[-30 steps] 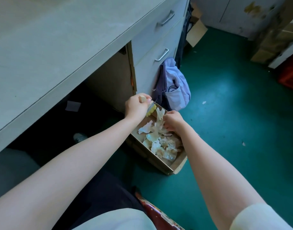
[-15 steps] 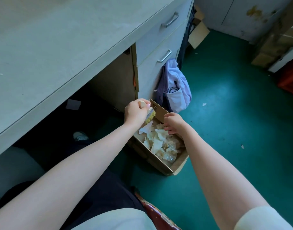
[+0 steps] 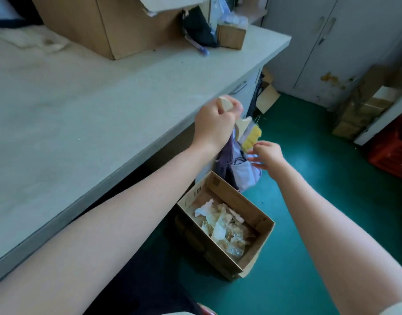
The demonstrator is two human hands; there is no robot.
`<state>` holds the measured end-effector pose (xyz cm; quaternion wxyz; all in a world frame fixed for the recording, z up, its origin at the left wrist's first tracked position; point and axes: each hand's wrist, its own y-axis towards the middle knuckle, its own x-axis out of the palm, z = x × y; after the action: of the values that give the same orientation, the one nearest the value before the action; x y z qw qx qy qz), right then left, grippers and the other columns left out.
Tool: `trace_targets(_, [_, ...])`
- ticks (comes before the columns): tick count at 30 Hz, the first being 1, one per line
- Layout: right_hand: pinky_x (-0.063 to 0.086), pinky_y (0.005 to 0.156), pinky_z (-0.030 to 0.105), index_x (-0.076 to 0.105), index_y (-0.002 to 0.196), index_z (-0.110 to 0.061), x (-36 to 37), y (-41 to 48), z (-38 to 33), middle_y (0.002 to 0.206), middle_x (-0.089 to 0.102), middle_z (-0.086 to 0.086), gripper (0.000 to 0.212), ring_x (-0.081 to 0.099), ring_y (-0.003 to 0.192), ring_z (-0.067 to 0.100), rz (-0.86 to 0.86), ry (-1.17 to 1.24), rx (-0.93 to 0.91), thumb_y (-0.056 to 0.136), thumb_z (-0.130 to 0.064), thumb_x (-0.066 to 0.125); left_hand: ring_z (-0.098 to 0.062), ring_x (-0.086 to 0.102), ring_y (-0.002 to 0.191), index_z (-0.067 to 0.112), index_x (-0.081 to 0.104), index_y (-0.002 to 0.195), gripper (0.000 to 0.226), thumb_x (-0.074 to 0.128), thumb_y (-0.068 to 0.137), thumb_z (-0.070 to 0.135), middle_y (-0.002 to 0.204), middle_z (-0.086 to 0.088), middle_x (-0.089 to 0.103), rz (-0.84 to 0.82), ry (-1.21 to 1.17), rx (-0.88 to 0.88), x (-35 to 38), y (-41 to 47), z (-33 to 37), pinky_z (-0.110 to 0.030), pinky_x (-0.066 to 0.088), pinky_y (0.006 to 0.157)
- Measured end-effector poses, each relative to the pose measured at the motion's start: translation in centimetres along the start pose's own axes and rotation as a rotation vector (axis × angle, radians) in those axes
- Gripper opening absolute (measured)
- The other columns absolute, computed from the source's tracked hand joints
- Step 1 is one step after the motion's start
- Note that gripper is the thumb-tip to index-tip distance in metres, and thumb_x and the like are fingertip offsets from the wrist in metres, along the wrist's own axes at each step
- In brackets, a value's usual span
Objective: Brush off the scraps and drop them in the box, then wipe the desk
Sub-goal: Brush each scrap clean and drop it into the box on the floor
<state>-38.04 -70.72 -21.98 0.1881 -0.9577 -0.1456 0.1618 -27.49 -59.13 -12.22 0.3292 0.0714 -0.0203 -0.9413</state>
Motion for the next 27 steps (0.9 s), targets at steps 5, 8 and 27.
trace_targets(5, [0.047,0.053,0.02,0.063,0.092,-0.014,-0.5,-2.9,-7.3,0.077,0.062,0.001,0.031,0.058,0.053,0.013,-0.035,0.075,-0.149,0.088,-0.001,0.036,-0.029,0.064,0.093,0.025,0.057,0.062,0.028,0.06,0.086,0.012,0.074,0.002,0.061,0.114,-0.131,0.074,-3.4,0.7,5.6,-0.046,0.054,0.089])
trace_targets(8, [0.048,0.058,0.022,0.062,0.095,-0.015,1.1,-4.9,-10.5,0.076,0.063,-0.001,0.029,0.059,0.06,0.014,-0.092,0.088,-0.214,0.089,-0.003,0.036,-0.022,0.062,0.087,0.024,0.057,0.065,0.026,0.057,0.088,0.012,0.076,0.003,0.06,0.161,-0.148,0.105,-6.5,0.9,7.5,-0.035,0.057,0.079])
trace_targets(27, [0.046,0.056,0.021,0.061,0.071,-0.021,21.7,-12.2,-20.9,0.073,0.062,-0.003,0.024,0.056,0.057,0.011,-0.517,-0.306,-0.543,0.086,-0.008,0.048,-0.017,0.062,0.087,0.025,0.056,0.068,0.025,0.055,0.089,0.011,0.081,0.005,0.061,0.725,-0.148,0.103,-29.3,3.1,8.1,-0.029,0.054,0.08])
